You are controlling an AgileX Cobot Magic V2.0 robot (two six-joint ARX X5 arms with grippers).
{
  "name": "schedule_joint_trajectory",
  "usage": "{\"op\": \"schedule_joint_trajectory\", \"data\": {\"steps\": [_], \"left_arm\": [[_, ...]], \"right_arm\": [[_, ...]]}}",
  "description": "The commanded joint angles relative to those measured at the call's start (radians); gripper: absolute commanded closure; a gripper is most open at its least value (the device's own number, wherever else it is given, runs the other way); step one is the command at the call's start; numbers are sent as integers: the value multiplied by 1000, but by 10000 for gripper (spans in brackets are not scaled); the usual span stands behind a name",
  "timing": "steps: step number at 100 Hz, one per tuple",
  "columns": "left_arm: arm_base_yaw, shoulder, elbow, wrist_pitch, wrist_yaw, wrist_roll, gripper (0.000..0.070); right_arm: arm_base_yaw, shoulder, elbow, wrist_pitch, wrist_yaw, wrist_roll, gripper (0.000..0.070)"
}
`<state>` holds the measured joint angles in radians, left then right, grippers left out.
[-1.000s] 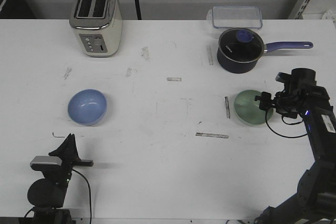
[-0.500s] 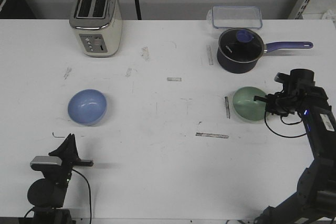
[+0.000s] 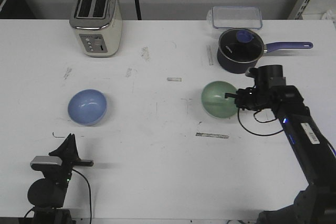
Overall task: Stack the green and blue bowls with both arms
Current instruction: 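Slide the green bowl with the right gripper toward the table center, then release the green bowl and retract the right gripper to rest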
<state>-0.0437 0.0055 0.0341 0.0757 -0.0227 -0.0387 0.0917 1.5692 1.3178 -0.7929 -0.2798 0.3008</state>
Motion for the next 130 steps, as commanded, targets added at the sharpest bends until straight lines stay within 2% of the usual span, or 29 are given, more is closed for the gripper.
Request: {"op": "schedule_joint_trajectory", "data": {"steps": [1, 22, 43, 63, 96, 101, 108, 113, 130], "left_arm": [[0, -1, -22, 16, 0, 9, 699], [0, -1, -22, 16, 0, 9, 699], [0, -1, -22, 16, 0, 9, 699], [0, -1, -22, 16, 0, 9, 699], [0, -1, -22, 16, 0, 9, 699], [0, -1, -22, 16, 0, 9, 699], [0, -1, -22, 16, 0, 9, 698], [0, -1, -22, 16, 0, 9, 699], [0, -1, -22, 16, 0, 9, 699]], "right_arm": [[67, 23, 13, 38, 16, 145, 696], [307, 34, 13, 109, 175, 292, 696], [443, 95, 13, 128, 231, 355, 696], [484, 149, 13, 150, 262, 373, 696], [485, 168, 12, 154, 262, 376, 687], [485, 168, 12, 154, 262, 376, 663], [485, 168, 12, 153, 261, 376, 577], [485, 168, 12, 153, 261, 375, 540], [485, 164, 12, 164, 262, 348, 528]]}}
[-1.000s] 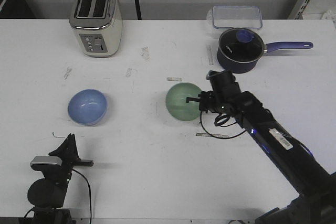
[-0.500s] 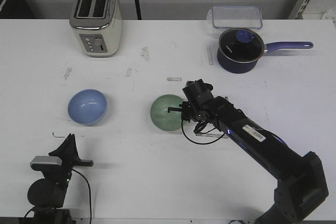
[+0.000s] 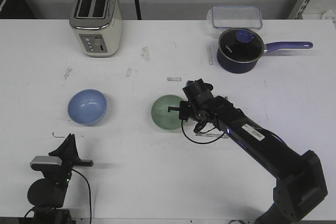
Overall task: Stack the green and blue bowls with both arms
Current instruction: 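Release the green bowl and retract the right gripper to rest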
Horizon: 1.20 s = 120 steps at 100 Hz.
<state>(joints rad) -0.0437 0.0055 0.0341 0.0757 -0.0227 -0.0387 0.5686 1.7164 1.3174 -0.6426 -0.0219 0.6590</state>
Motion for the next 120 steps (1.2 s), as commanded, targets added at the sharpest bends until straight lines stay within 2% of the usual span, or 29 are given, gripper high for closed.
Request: {"op": "schedule_joint_trajectory", "data": {"steps": [1, 20, 37, 49, 71, 80, 90, 97, 107, 120], "left_arm": [[0, -1, -22, 16, 0, 9, 699], [0, -1, -22, 16, 0, 9, 699], [0, -1, -22, 16, 0, 9, 699], [0, -1, -22, 16, 0, 9, 698], [0, -1, -22, 16, 0, 9, 699], [0, -1, -22, 16, 0, 9, 699], [0, -1, -22, 16, 0, 9, 699], [0, -1, -22, 16, 0, 9, 698], [0, -1, -22, 16, 0, 9, 699], [0, -1, -22, 16, 0, 9, 699]], "right_arm": [[8, 15, 13, 14, 4, -11, 524], [-6, -48, 13, 31, 4, -42, 347], [-31, -133, 8, 61, 4, -121, 342], [-69, -210, -37, 121, 4, -249, 343], [-166, -397, -222, 325, 3, -563, 352], [-222, -483, -313, 412, -2, -640, 413], [-300, -589, -441, 532, -8, -690, 588], [-353, -661, -527, 600, -8, -693, 677], [-420, -753, -628, 653, -8, -690, 685], [-498, -872, -743, 657, -8, -689, 685]]}}
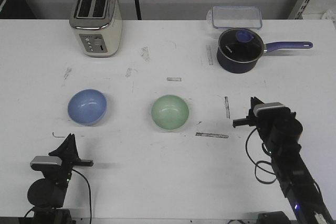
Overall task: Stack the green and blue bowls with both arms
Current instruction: 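Release the green bowl and retract the right gripper to rest, then reach the left gripper forward and grasp the rim of the light blue bowl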
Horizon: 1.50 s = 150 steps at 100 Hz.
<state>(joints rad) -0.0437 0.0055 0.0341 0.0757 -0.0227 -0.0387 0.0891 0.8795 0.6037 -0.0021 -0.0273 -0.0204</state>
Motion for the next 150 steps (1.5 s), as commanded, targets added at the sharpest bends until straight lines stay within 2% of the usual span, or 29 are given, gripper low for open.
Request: {"op": "schedule_joint_trajectory", "data": {"steps": [1, 35, 50, 75, 150], "left_arm": [[0, -1, -22, 16, 0, 9, 698], [0, -1, -22, 16, 0, 9, 699], [0, -1, -22, 16, 0, 9, 699], [0, -1, -22, 16, 0, 9, 699], [0, -1, -22, 41, -12, 12, 699]], "right_arm": [[-26, -48, -42, 17, -2, -10, 685], [-67, -377, -255, -3, -2, -3, 685], [-67, -523, -257, -88, -2, -3, 685], [-67, -702, -256, -87, 1, -3, 685], [-67, -762, -256, -87, 1, -3, 685]]}}
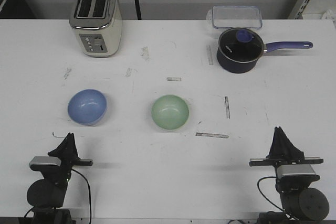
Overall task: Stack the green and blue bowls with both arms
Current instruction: 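Reach the left gripper forward and grasp the rim of the light blue bowl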
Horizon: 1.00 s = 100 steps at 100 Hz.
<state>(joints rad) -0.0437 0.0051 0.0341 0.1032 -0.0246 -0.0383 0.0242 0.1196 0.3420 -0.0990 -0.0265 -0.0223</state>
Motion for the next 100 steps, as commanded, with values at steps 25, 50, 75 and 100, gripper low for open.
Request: {"op": "schedule_joint_trajectory", "data": {"steps": [25, 50, 75, 100], "left_arm": [[0, 0, -18, 93, -10, 0, 699], [0, 27, 107, 111, -10, -6, 699], [0, 204, 322, 75, -10, 0, 699], [0, 494, 530, 74, -10, 1, 699]], "right_arm": [[-2, -2, 6, 10, 1, -1, 685], [-2, -2, 6, 9, 0, -1, 685], [-2, -2, 6, 9, 0, -1, 685], [-2, -2, 6, 9, 0, -1, 685]]}}
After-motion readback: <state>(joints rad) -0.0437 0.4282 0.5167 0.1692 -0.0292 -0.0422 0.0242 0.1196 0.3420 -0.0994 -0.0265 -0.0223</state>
